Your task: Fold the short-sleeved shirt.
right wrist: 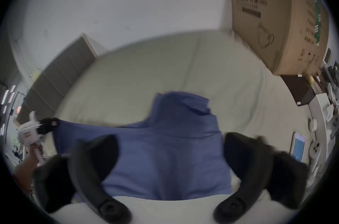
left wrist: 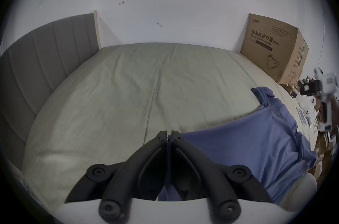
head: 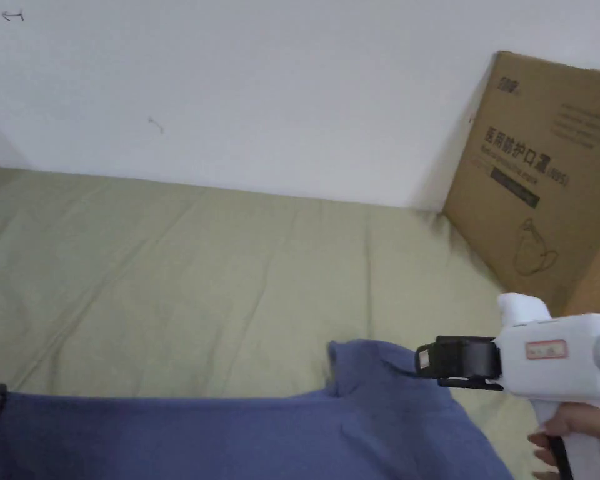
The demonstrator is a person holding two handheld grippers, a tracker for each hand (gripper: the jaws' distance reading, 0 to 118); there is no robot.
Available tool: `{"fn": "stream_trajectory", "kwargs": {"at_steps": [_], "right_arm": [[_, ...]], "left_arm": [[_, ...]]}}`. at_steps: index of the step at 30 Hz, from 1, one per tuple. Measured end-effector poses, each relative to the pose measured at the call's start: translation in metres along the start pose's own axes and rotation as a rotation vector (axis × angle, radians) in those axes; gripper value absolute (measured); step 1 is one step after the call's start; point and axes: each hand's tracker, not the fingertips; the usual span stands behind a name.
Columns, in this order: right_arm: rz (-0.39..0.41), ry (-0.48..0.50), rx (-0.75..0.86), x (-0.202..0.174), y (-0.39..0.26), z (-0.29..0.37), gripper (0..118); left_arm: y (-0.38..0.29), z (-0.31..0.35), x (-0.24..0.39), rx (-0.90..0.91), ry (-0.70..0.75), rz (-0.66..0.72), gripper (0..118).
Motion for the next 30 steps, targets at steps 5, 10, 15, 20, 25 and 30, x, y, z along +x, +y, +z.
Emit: {"fn": "stream_trajectory", "kwargs": {"at_steps": [5,10,15,20,25,30], "right_arm": [[-0.081,-0.143,-0.125,0.046,0.029,-0.079,112],[-0.036,-0.238,-0.263,0.056,0.031,-0.131,96],[0.106,-0.2,-0.362,0.033,0.039,-0.157,85],[0.091,-0.165,-0.287,0.024,0.043,-0.15,0],[0.011,-0.091,-0.145,0.027,0.047,-0.082,0],[0.02,-0.067,0.007,0.022,0.042,0.039,0]], "left_arm": [[0.006,-0.007,0.002,-0.035,-0.011,0.032,2],[0.004,-0.02,-0.003,-0.07,-0.001,0.073,2],[-0.003,-0.035,-0.002,-0.108,0.025,0.035,2],[-0.006,-0.037,-0.005,-0.116,0.027,0.066,2],[0.007,-0.014,-0.004,-0.118,0.021,0.092,2],[0.048,0.046,0.01,-0.019,-0.004,0.057,2]]}}
